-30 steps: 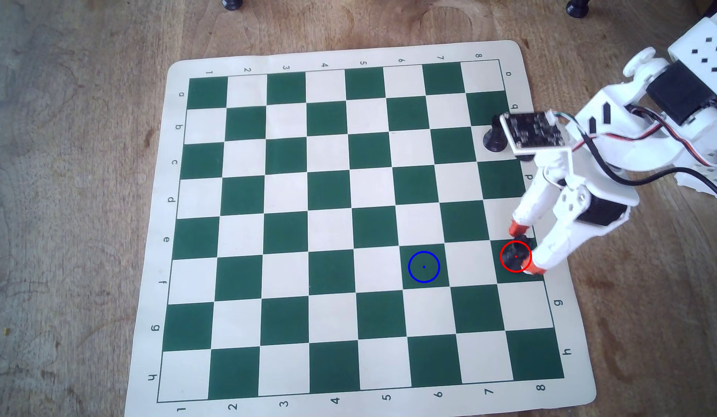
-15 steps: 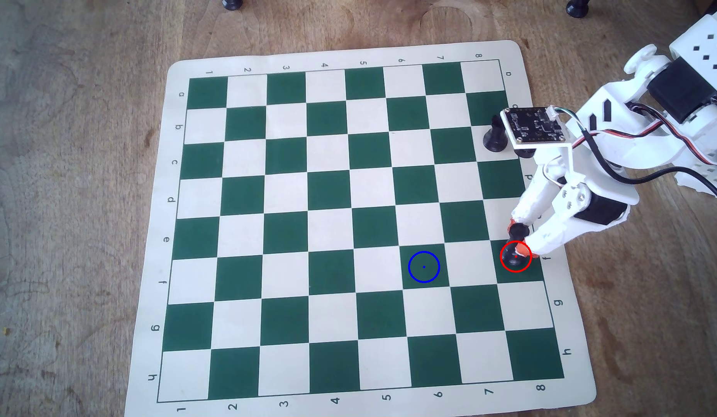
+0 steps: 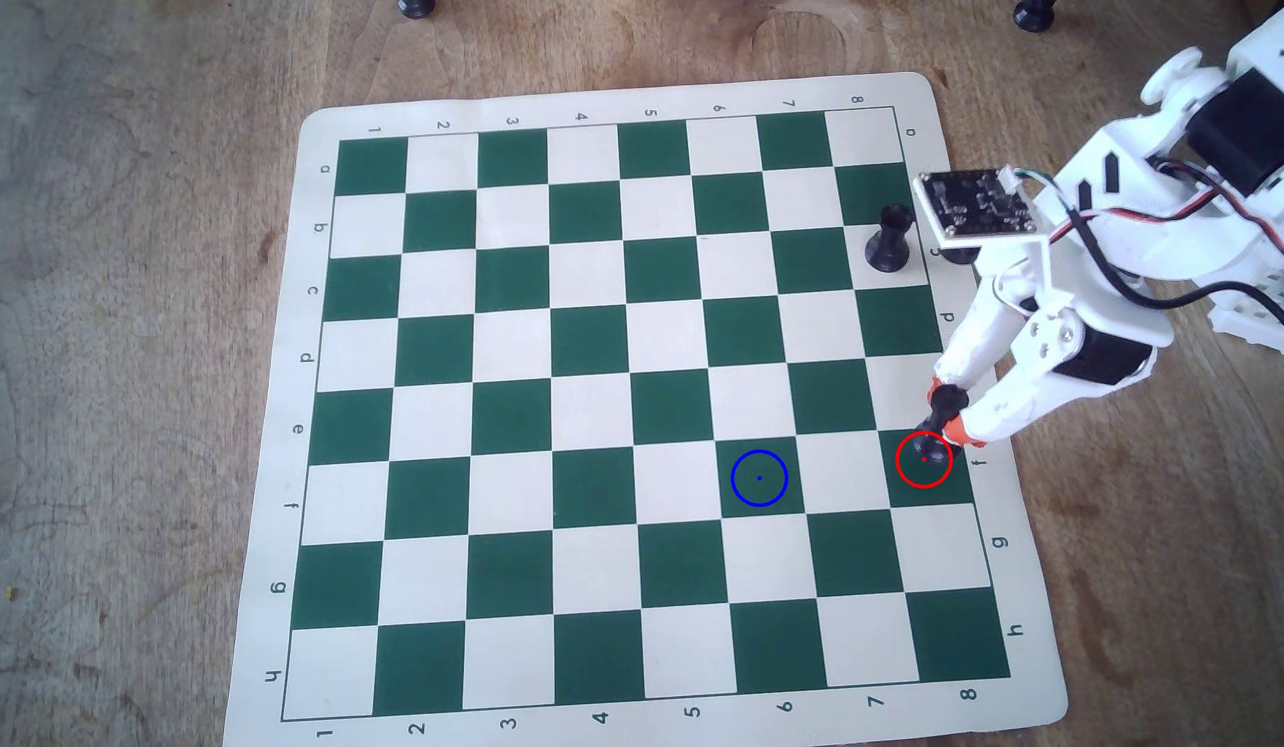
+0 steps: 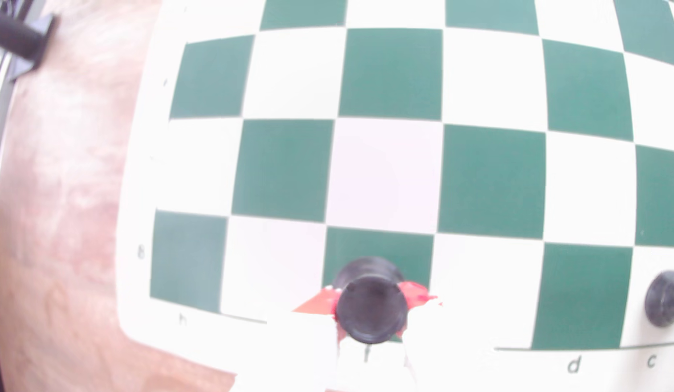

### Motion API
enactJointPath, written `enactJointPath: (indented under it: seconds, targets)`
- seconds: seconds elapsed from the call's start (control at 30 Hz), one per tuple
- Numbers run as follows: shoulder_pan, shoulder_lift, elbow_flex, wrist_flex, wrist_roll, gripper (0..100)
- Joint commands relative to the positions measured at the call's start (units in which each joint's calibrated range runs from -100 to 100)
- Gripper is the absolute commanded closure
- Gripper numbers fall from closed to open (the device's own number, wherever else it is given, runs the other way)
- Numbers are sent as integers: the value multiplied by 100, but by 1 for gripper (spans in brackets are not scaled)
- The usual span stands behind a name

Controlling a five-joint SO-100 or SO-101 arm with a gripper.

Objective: Move the chess piece from red to blue

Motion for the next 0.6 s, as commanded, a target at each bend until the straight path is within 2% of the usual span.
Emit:
enactJointPath:
  seconds: [0.0,0.2,0.57]
  targets:
    - [203,118,-1433,447,73,100]
    - [312,1569,-3056,587,166,100]
    - [539,4031,-4452,-126,259,100]
